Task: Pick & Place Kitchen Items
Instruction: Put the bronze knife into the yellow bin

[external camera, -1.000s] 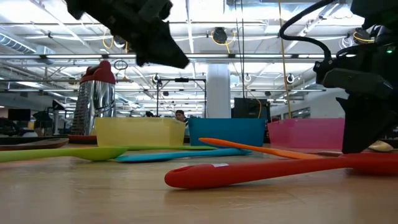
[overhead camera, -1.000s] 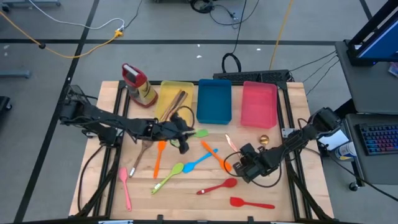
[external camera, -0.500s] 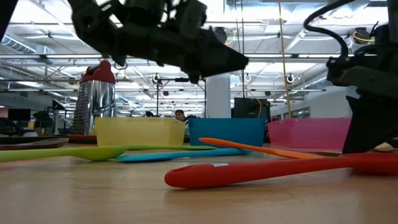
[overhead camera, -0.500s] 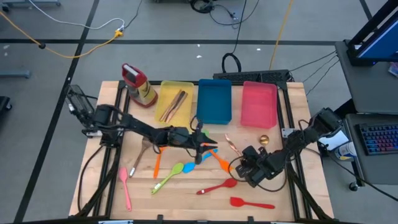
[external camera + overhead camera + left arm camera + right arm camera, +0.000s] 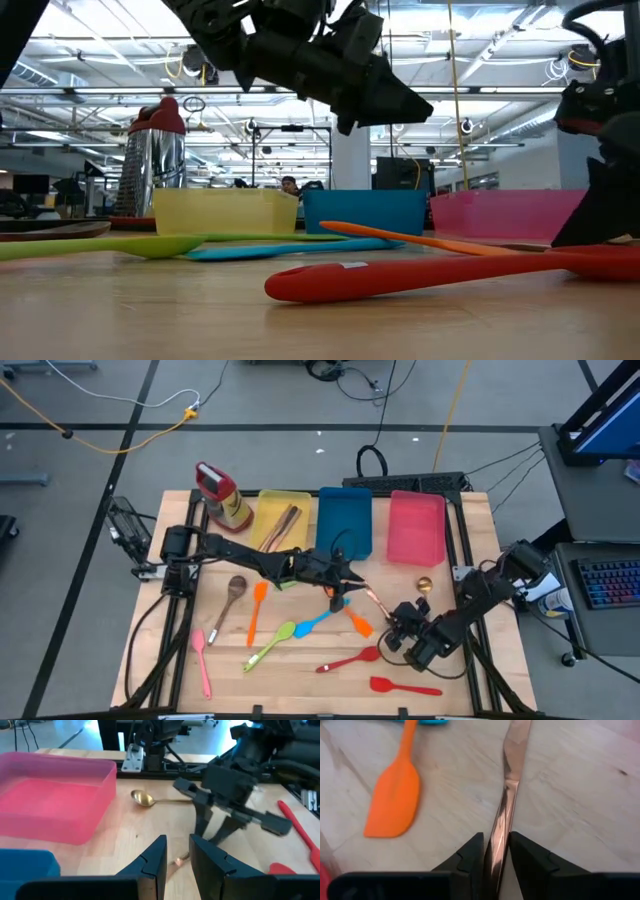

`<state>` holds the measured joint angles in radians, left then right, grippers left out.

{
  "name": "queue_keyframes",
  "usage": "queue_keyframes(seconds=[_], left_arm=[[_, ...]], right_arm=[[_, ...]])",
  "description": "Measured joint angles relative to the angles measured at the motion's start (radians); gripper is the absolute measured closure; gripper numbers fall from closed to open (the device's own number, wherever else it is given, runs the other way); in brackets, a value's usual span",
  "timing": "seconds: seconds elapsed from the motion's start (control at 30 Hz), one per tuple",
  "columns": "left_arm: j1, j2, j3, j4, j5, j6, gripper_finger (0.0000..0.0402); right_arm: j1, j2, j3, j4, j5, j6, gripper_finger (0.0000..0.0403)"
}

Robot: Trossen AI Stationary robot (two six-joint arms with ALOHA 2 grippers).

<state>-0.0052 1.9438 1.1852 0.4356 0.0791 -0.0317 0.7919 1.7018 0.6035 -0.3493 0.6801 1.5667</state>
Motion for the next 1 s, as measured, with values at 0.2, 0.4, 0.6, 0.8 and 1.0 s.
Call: queue_keyframes(seconds=[0.2,0.4,0.6,0.8,1.0], left_arm=[[0.011,0.000,0.003,-0.001,-0.001,-0.003,0.0314],[0.022,0.000,0.003,-0.050,0.022,0.080,0.0314],[0.068,0.000,0.003,-0.112,0.228,0.136,0.0314],[0.097,0.000,0.003,-0.056,0.234,0.128,0.0314],[0.108,0.000,0.003,-0.059,0.234,0.151,0.0314]], right_arm=[[0.037,0.103,0.045,-0.056,0.092,0.072,0.0314],[0.072,0.190,0.053,-0.066,0.185,0.178,0.0314],[0.128,0.278,0.054,-0.056,0.317,0.292,0.0314],[0.129,0.306,0.104,-0.060,0.339,0.233,0.0314],[0.150,0.307,0.135,-0.114,0.307,0.235,0.0314]])
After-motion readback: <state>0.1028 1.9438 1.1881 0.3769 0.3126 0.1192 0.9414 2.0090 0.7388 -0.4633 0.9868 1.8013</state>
